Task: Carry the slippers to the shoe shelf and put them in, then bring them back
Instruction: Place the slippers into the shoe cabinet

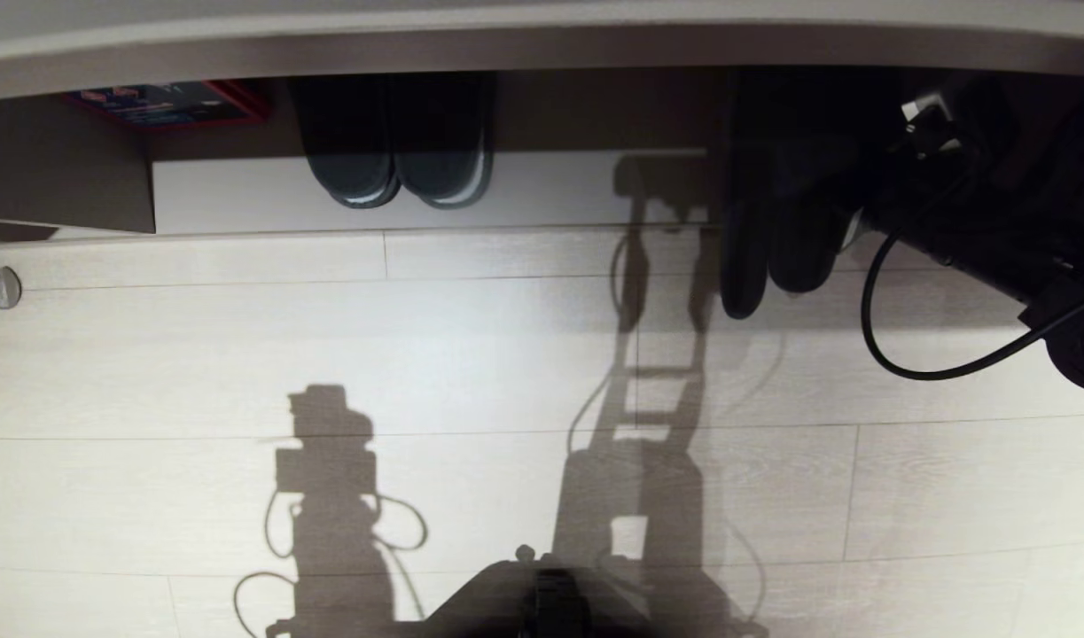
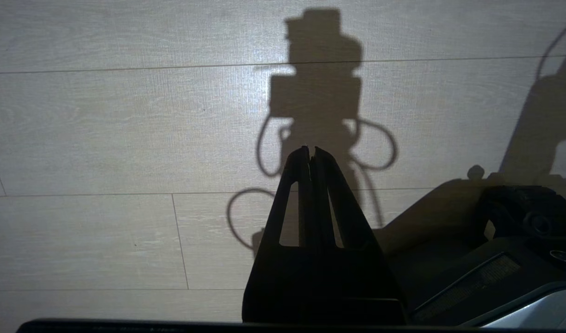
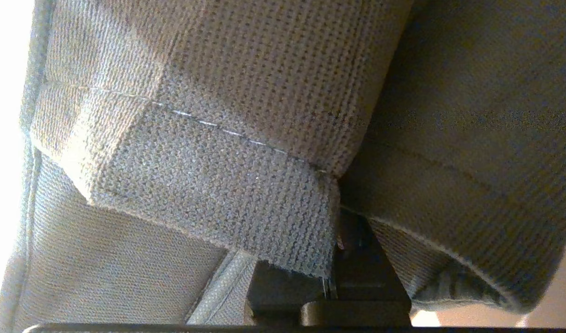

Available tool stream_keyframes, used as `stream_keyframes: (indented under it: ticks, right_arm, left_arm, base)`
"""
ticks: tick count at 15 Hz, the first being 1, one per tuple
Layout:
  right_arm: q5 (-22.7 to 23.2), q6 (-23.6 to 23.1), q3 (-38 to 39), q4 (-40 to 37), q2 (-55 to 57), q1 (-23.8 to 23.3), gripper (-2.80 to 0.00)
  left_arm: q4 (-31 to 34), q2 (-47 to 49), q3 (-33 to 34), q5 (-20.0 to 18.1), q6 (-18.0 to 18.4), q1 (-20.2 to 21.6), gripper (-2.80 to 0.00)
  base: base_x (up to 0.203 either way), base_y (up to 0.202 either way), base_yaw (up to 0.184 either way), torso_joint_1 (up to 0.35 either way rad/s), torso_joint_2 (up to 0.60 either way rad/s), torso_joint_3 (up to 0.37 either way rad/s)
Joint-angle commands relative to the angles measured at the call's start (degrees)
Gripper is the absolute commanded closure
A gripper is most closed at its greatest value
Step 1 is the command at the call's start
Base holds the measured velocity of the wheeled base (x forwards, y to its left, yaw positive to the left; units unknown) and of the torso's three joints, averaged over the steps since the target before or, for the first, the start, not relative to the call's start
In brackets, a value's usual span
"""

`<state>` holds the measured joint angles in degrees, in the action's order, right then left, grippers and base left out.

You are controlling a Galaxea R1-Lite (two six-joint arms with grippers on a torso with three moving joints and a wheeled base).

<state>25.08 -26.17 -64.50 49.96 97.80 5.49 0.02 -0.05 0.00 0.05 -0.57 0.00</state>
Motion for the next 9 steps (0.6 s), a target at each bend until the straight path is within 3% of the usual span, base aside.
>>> stream_keyframes:
  ticks: [1, 4, 5, 9]
  right_arm:
    - [0.2, -0.3, -1.2, -0.3, 1.1, 0.3, 0.0]
    - [0.1, -1.6, -2.1, -2.4, 1.6, 0.7, 0.0]
    - [0.1, -1.6, -2.1, -2.4, 1.6, 0.8, -2.8]
    - [-0.3, -1.7, -3.0, -2.5, 1.9, 1.2, -2.8]
  left_arm:
    - [0.0, 0.0, 0.0, 0.0, 0.0, 0.0, 0.0]
    - [0.0, 0.0, 0.0, 0.0, 0.0, 0.0, 0.0]
    - [0.0, 0.0, 0.0, 0.0, 0.0, 0.1, 0.0]
    - [0.0, 0.0, 0.0, 0.0, 0.0, 0.0, 0.0]
  base:
    - [0.0, 0.0, 0.0, 0.0, 0.0, 0.0]
    - [0.0, 0.0, 0.0, 0.0, 0.0, 0.0]
    - [0.0, 0.0, 0.0, 0.0, 0.0, 0.0]
    - [0.0, 0.0, 0.0, 0.0, 0.0, 0.0]
